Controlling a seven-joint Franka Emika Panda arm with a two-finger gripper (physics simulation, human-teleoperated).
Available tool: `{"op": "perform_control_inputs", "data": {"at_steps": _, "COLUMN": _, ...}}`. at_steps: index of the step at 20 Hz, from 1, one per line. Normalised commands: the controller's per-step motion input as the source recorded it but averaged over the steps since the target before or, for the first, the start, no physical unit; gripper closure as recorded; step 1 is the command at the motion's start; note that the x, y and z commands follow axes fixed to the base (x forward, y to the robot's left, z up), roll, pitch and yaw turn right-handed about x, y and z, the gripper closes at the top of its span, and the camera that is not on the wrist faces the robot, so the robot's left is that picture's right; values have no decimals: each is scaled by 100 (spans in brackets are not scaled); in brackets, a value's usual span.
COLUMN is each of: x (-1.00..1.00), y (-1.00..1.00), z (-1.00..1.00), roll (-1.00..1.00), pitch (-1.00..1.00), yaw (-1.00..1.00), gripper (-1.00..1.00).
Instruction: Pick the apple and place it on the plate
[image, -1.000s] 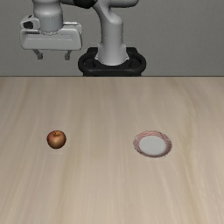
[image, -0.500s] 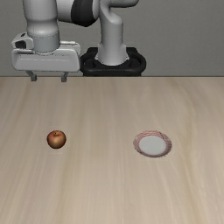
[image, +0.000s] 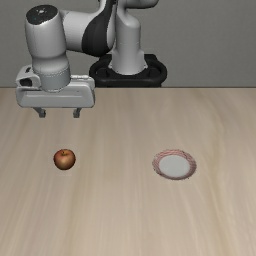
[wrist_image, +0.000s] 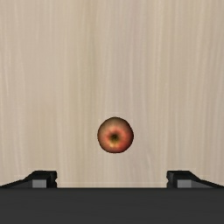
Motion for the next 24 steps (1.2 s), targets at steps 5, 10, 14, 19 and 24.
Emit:
{"op": "perform_control_inputs", "data": {"at_steps": 5, "x": 0, "y": 0, "z": -100, "roll": 0, "pitch": 0, "yaw": 0, "gripper": -100}}
{"op": "perform_control_inputs", "data": {"at_steps": 10, "x": 0, "y": 0, "z": -100, "roll": 0, "pitch": 0, "yaw": 0, "gripper": -100}}
{"op": "perform_control_inputs", "data": {"at_steps": 14, "x": 0, "y": 0, "z": -50, "roll": 0, "pitch": 0, "yaw": 0, "gripper": 100}}
{"op": "perform_control_inputs", "data": {"at_steps": 19, "x": 0, "y": 0, "z": 0, "roll": 0, "pitch": 0, "yaw": 0, "gripper": 100}}
{"op": "perform_control_inputs", "data": {"at_steps": 24, "x": 0, "y": 0, "z": 20, "roll": 0, "pitch": 0, "yaw": 0, "gripper": 100}}
